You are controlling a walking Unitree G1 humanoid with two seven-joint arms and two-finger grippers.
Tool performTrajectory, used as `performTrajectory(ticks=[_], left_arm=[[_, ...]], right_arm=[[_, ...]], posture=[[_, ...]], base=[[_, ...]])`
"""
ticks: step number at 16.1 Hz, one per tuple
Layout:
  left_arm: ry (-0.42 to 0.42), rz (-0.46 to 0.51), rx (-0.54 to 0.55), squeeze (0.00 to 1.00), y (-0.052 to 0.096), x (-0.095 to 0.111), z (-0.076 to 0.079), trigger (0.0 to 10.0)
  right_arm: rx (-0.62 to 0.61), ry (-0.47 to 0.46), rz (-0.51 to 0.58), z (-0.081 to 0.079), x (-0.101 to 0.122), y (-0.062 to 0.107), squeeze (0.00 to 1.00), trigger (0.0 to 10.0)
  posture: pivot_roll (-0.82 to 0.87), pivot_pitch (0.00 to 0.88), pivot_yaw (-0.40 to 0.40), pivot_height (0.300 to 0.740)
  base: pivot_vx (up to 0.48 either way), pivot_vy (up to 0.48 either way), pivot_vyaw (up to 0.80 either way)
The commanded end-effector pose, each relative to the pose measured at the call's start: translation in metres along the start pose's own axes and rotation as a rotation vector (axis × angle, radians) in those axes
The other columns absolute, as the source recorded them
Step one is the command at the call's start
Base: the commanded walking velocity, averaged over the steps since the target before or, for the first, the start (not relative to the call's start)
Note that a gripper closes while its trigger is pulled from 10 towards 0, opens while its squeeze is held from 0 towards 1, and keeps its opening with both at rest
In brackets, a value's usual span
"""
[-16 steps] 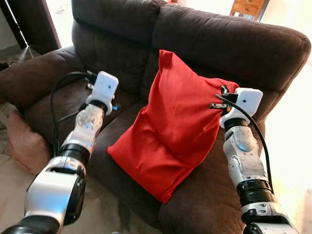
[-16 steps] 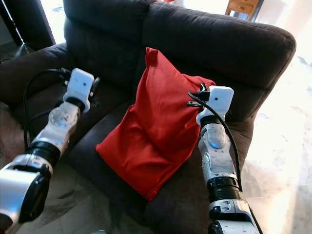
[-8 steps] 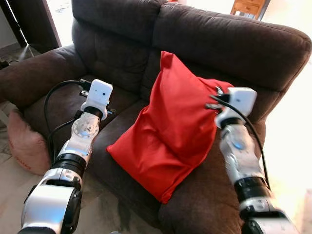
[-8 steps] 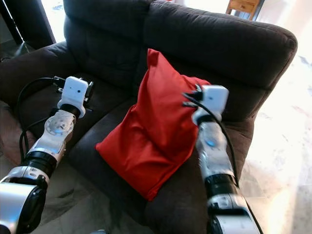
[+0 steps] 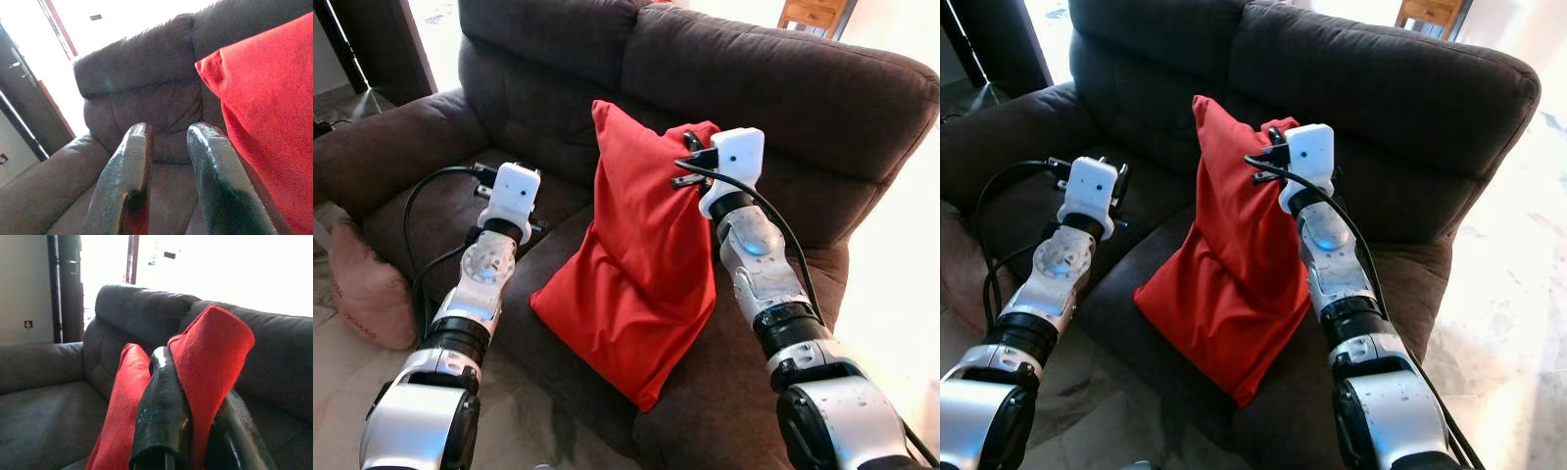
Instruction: Move the pillow to the sofa from floor
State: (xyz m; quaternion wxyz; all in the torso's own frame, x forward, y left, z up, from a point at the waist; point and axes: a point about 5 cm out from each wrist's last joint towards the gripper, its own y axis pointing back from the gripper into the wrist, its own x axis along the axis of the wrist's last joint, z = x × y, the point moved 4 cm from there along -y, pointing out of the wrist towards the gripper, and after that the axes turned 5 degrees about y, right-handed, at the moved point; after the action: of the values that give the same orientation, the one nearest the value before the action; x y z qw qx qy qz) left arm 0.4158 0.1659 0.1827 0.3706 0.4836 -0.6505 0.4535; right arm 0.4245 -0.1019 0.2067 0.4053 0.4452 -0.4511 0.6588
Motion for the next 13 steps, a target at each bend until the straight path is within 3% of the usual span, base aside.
performTrajectory(ticks=[1, 2, 3, 4, 10, 11, 13], left_arm=[[0.012, 0.013, 0.015, 0.0, 0.0, 0.004, -0.001, 10.0], [0.011, 0.013, 0.019, 0.0, 0.0, 0.004, -0.001, 10.0], [0.01, 0.012, 0.022, 0.0, 0.0, 0.004, -0.002, 10.0], [0.01, 0.011, 0.025, 0.0, 0.0, 0.004, -0.003, 10.0], [0.009, 0.003, 0.026, 0.0, 0.0, 0.003, -0.001, 10.0], [0.01, 0.002, 0.026, 0.0, 0.0, 0.003, -0.001, 10.0], [0.011, -0.002, 0.019, 0.0, 0.001, 0.002, 0.002, 10.0]], right_arm=[[0.038, 0.023, 0.071, -0.006, 0.018, -0.007, 0.0, 10.0], [0.046, 0.015, 0.073, -0.008, 0.018, -0.007, 0.0, 10.0], [0.055, 0.005, 0.072, -0.009, 0.016, -0.007, 0.36, 10.0], [0.057, -0.001, 0.071, -0.009, 0.015, -0.006, 1.0, 10.0], [0.038, 0.03, 0.065, -0.002, 0.011, -0.005, 1.0, 10.0], [0.007, 0.075, 0.042, 0.002, 0.007, -0.005, 0.0, 10.0], [-0.072, 0.072, -0.02, 0.017, -0.007, 0.0, 0.0, 10.0]], posture=[[0.08, 0.0, -0.074, 0.74], [0.08, 0.0, -0.074, 0.74], [0.08, 0.0, -0.074, 0.74], [0.08, 0.0, -0.074, 0.74], [0.08, 0.0, -0.07, 0.74], [0.07, 0.0, -0.069, 0.74], [0.07, 0.0, -0.069, 0.74]], base=[[0.0, 0.0, 0.0], [0.0, 0.0, 0.0], [0.0, 0.0, 0.0], [0.0, 0.0, 0.0], [0.0, 0.0, 0.0], [0.0, 0.0, 0.0], [0.0, 0.0, 0.0]])
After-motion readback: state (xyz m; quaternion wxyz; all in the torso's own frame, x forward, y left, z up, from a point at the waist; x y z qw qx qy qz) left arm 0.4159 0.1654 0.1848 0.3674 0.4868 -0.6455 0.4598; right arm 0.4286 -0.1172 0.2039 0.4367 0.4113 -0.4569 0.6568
